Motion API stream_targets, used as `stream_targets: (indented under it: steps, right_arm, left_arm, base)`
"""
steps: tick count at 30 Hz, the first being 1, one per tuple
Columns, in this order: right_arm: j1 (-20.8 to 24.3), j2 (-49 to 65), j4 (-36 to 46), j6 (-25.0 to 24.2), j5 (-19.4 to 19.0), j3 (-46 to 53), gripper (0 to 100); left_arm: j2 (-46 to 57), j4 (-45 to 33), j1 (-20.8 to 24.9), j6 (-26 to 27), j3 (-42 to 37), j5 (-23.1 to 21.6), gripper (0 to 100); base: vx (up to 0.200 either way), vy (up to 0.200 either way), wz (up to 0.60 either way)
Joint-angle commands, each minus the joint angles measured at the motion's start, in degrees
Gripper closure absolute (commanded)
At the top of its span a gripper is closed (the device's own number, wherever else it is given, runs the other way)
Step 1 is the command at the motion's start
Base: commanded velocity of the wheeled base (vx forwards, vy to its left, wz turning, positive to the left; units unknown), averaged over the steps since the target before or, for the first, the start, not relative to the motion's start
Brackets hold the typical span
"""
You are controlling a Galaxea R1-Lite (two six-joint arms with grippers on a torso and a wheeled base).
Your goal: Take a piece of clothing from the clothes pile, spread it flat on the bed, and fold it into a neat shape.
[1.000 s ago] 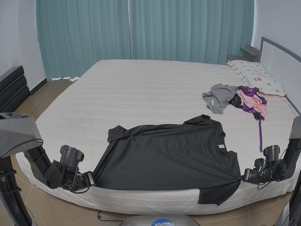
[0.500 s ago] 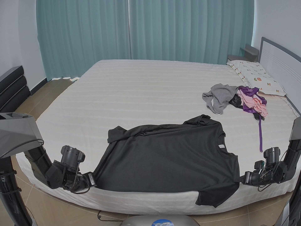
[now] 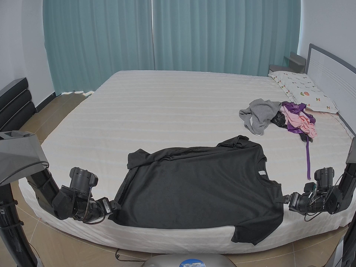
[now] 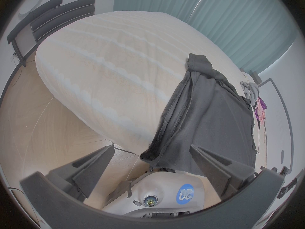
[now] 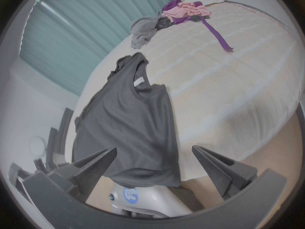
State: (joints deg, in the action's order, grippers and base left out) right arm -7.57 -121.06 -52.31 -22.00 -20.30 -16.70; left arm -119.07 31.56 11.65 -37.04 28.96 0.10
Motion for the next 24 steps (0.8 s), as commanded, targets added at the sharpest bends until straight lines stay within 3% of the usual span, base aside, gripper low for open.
stream_targets:
  steps: [1, 7, 13, 22, 24]
  right_arm:
    - [1.9, 3.3, -2.0, -6.8, 0.1, -1.7, 0]
    - [1.6, 2.7, -5.8, -9.9, 0.3, -1.8, 0]
    - [1.7, 2.5, -5.9, -10.0, 0.2, -1.8, 0]
    - [1.6, 2.5, -6.0, -10.1, 0.2, -2.0, 0]
    - [1.5, 2.6, -6.0, -10.1, 0.2, -2.1, 0]
  left_arm:
    - [0.9, 0.2, -1.4, -0.9, 1.2, -0.1, 0]
    - [2.3, 0.3, -1.5, -1.5, 1.5, -1.0, 0]
    - [4.5, -0.3, -1.9, -6.6, 2.8, -5.0, 0]
    - [3.9, -0.4, -2.1, -6.7, 2.9, -4.9, 0]
    - [3.9, -0.3, -2.1, -6.6, 2.9, -4.9, 0]
  base:
    - [0.000, 0.000, 0.00]
    - [0.000, 0.000, 0.00]
    - [0.000, 0.000, 0.00]
    - [0.000, 0.200, 0.00]
    - [0.000, 0.000, 0.00]
